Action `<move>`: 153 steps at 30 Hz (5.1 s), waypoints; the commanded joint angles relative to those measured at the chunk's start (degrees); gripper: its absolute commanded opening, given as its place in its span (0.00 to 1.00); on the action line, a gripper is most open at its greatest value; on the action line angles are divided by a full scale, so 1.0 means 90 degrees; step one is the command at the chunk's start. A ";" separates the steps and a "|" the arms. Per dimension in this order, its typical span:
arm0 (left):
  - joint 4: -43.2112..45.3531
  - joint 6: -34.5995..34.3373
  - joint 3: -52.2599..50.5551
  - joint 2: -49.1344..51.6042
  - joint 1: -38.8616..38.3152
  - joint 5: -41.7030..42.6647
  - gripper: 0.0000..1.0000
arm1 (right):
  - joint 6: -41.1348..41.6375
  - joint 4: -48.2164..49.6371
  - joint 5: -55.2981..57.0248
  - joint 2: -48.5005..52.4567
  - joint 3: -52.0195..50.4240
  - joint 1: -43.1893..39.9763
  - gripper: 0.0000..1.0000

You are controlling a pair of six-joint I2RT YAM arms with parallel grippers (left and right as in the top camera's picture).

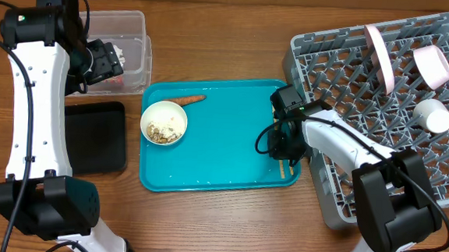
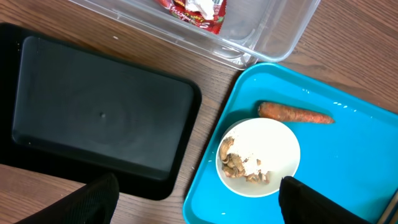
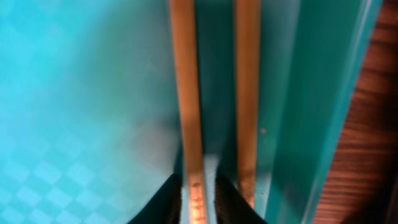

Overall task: Sort waste into correct bins and load items into the dishwasher
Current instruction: 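Reach the right gripper to the tray and grasp one chopstick, then lift the chopstick and drop it into the rack edge slot, then return the right gripper to the tray and grasp the second chopstick, then lift the second chopstick and place it in the rack slot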

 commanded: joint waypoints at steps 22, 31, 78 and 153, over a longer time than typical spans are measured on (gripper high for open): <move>0.0051 -0.0041 0.0041 -0.0017 0.0027 0.0070 0.85 | -0.0221 -0.1059 0.0425 -0.0974 0.1583 -0.0197 0.04; 0.0078 -0.0041 0.0041 -0.0017 0.0027 0.0070 0.85 | -0.1863 -0.1620 0.1457 -0.1700 0.1756 -0.1144 0.04; 0.0165 -0.0041 0.0041 -0.0017 0.0027 0.0070 0.86 | -0.2305 -0.1248 -0.0702 -0.0976 0.2098 -0.0253 0.82; 0.0177 -0.0041 0.0041 -0.0017 -0.0002 0.0073 0.89 | -0.1911 -0.1807 0.0767 -0.1052 0.2718 -0.1061 0.04</move>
